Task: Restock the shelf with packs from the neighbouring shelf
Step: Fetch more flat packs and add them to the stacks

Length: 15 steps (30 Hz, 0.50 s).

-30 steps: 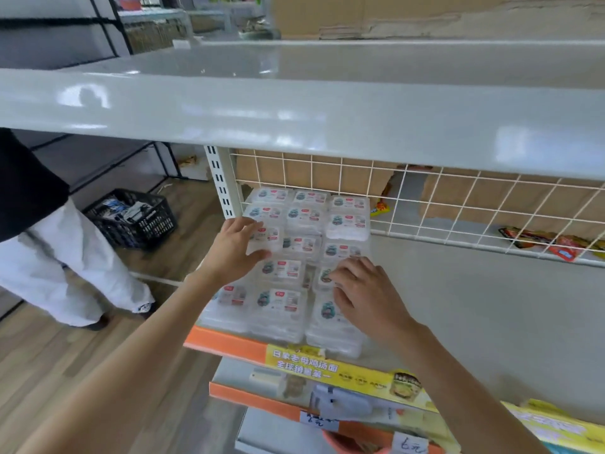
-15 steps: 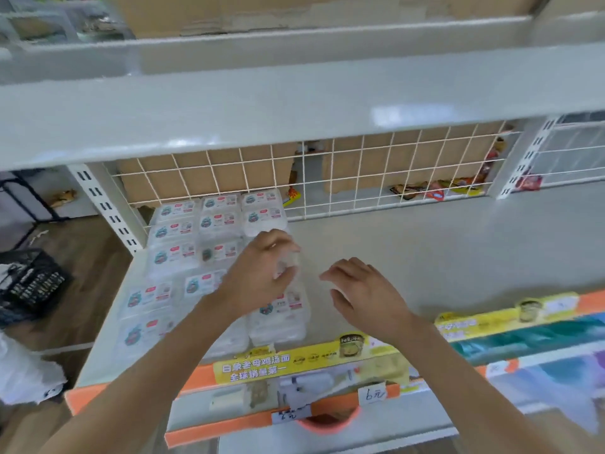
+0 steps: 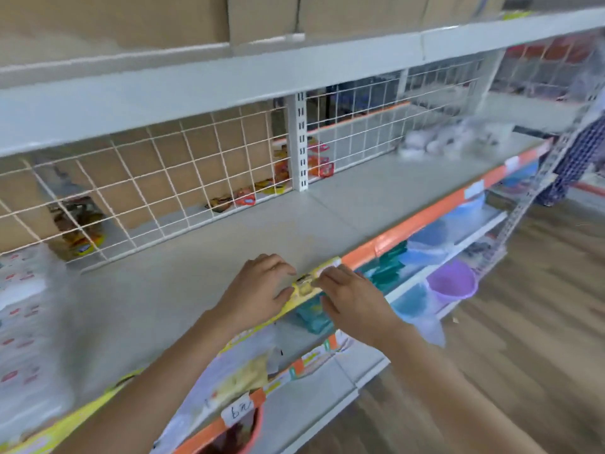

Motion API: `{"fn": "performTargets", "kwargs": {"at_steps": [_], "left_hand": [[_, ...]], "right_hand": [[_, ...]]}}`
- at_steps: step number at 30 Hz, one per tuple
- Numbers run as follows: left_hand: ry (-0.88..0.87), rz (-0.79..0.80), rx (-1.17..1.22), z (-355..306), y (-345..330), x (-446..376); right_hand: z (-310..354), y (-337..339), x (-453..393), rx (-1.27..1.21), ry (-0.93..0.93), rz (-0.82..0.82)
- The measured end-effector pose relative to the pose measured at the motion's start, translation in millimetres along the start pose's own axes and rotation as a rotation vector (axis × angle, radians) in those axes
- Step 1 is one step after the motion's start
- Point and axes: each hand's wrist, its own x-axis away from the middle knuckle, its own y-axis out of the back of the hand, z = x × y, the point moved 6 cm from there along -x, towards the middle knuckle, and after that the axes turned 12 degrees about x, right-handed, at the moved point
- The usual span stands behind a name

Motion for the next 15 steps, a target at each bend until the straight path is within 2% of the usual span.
{"fn": "performTargets", "kwargs": {"at_steps": [8, 15], "left_hand": [[-0.124, 0.089, 0.105, -93.7, -95.4, -100.2], [-0.153, 0.055, 0.146, -130.6, -145.6, -192.8]], "right_hand": [[-135.7, 16.7, 79.9, 0.027, -0.234, 0.001], [-235.1, 8.5, 99.1, 0.073, -0.348, 0.011]]}}
